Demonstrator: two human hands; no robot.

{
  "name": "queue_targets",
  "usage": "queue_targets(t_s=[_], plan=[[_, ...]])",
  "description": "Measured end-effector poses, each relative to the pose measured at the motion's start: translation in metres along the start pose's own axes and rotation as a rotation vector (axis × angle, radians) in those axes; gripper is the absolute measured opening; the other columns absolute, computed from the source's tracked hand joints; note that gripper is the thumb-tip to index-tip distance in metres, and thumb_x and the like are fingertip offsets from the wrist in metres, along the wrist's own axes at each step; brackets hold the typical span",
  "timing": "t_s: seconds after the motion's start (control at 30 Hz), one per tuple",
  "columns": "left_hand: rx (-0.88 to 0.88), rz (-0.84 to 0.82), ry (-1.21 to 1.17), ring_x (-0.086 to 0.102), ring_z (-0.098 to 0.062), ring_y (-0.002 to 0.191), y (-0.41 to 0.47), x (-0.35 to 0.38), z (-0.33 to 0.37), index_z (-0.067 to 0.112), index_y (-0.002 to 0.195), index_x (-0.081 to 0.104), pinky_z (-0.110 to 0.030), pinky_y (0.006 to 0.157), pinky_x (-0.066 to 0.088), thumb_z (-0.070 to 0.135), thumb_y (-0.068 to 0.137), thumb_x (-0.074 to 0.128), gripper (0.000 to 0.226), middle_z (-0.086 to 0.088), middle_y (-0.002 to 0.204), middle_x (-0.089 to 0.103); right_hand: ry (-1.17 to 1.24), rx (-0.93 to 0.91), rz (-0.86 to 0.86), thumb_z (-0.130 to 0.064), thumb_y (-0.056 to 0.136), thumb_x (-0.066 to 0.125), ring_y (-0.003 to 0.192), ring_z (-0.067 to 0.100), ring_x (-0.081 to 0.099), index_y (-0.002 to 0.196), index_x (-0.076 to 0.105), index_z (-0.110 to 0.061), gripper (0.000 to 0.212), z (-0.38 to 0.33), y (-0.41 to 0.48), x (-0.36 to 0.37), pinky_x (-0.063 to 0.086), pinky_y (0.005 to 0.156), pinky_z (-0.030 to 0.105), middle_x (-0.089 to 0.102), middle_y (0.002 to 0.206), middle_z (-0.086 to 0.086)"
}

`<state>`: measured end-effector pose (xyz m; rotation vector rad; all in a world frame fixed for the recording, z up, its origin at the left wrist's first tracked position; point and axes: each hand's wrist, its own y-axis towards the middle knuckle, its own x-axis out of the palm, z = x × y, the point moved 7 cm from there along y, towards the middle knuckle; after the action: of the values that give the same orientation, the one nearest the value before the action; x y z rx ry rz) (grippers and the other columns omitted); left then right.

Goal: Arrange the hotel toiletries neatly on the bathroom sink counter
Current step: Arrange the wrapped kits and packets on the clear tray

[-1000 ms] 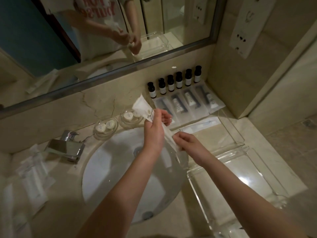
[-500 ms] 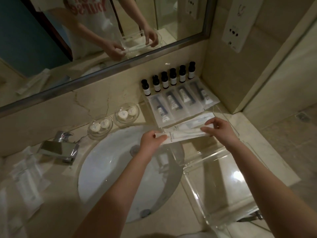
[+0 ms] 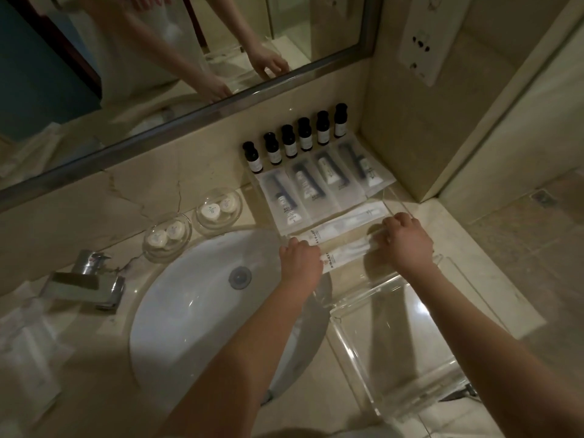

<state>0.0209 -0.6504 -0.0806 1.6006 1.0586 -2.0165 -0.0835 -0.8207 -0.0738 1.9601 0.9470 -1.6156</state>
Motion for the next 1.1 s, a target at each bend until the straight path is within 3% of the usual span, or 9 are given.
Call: queue_targets(t_s=[0.2, 0.27, 0.37, 0.53, 0.6, 0.67, 0.73, 0.97, 1.1], plan=[[0.058, 0.179, 0.006, 0.043, -0.026, 0.115, -0.013, -0.008, 0.003, 0.014, 0.112, 0.060, -0.038, 0.090, 0.036, 0.025, 0.090, 0.052, 0.026, -0.005, 0.117, 0.055, -0.036, -0.129, 0.060, -0.017, 0.080, 0.065, 0.117, 0.038, 0.052, 0.117, 0.057, -0.008, 0.039, -0.016, -0.015, -0.007, 0.048, 0.083, 0.045, 0.054, 0.129, 0.017], [0.095, 0.260, 0.030, 0.053, -0.024, 0.101, -0.025, -0.012, 0.007, 0.018, 0.097, 0.067, -0.036, 0.079, 0.042, 0.027, 0.077, 0.067, 0.022, -0.002, 0.102, 0.061, -0.063, -0.188, 0.063, -0.014, 0.075, 0.069, 0.104, 0.039, 0.059, 0.111, 0.063, -0.009, 0.037, -0.020, -0.026, -0.003, 0.051, 0.074, 0.043, 0.061, 0.118, 0.018], [0.071, 0.203, 0.049, 0.062, -0.019, 0.078, -0.031, 0.002, 0.012, 0.023, 0.068, 0.070, -0.028, 0.063, 0.046, 0.029, 0.049, 0.081, 0.023, 0.004, 0.084, 0.066, -0.107, -0.177, 0.001, -0.011, 0.072, 0.066, 0.081, 0.036, 0.059, 0.105, 0.067, -0.014, 0.034, -0.018, -0.032, 0.005, 0.045, 0.056, 0.033, 0.062, 0.096, 0.014], [0.046, 0.144, 0.056, 0.062, -0.020, 0.084, -0.036, 0.012, 0.015, 0.023, 0.073, 0.069, -0.034, 0.070, 0.038, 0.028, 0.052, 0.075, 0.023, 0.001, 0.094, 0.068, -0.089, -0.170, -0.045, -0.009, 0.073, 0.064, 0.076, 0.033, 0.058, 0.105, 0.067, -0.018, 0.034, -0.027, -0.026, 0.006, 0.042, 0.056, 0.030, 0.059, 0.086, 0.012], [0.056, 0.137, 0.063, 0.060, -0.020, 0.081, -0.035, 0.011, 0.012, 0.022, 0.076, 0.069, -0.034, 0.071, 0.027, 0.027, 0.059, 0.059, 0.020, 0.002, 0.090, 0.067, -0.119, -0.188, -0.046, -0.009, 0.072, 0.066, 0.073, 0.033, 0.059, 0.105, 0.068, -0.017, 0.034, -0.031, -0.024, 0.006, 0.036, 0.054, 0.027, 0.060, 0.084, 0.012], [0.052, 0.124, 0.046, 0.059, -0.021, 0.081, -0.033, 0.008, 0.008, 0.021, 0.082, 0.069, -0.033, 0.070, 0.024, 0.025, 0.062, 0.035, 0.040, 0.001, 0.088, 0.066, -0.147, -0.189, -0.045, -0.010, 0.072, 0.066, 0.072, 0.033, 0.059, 0.105, 0.067, -0.018, 0.034, -0.034, -0.020, 0.006, 0.033, 0.053, 0.027, 0.060, 0.085, 0.012], [0.038, 0.127, 0.039, 0.059, -0.021, 0.083, -0.032, 0.006, 0.005, 0.020, 0.089, 0.069, -0.033, 0.071, 0.027, 0.025, 0.061, 0.027, 0.051, 0.001, 0.090, 0.065, -0.166, -0.180, -0.049, -0.010, 0.074, 0.065, 0.074, 0.033, 0.059, 0.108, 0.066, -0.017, 0.036, -0.035, -0.018, 0.008, 0.033, 0.053, 0.028, 0.060, 0.087, 0.012], [0.040, 0.093, 0.062, 0.040, -0.020, 0.096, -0.035, 0.007, -0.002, 0.021, 0.105, 0.068, -0.034, 0.074, 0.026, 0.033, 0.068, 0.037, 0.050, -0.002, 0.103, 0.064, -0.158, -0.151, -0.024, -0.012, 0.079, 0.057, 0.086, 0.036, 0.056, 0.118, 0.058, -0.012, 0.040, -0.042, -0.024, 0.003, 0.042, 0.062, 0.037, 0.059, 0.098, 0.017], [0.026, 0.186, 0.030, 0.044, -0.022, 0.104, -0.046, -0.005, -0.018, 0.019, 0.110, 0.066, -0.036, 0.077, 0.046, 0.036, 0.069, 0.060, 0.045, -0.004, 0.111, 0.063, -0.132, -0.184, -0.025, -0.017, 0.080, 0.059, 0.101, 0.038, 0.056, 0.127, 0.053, -0.011, 0.047, -0.057, -0.035, 0.000, 0.049, 0.073, 0.043, 0.059, 0.115, 0.018]])
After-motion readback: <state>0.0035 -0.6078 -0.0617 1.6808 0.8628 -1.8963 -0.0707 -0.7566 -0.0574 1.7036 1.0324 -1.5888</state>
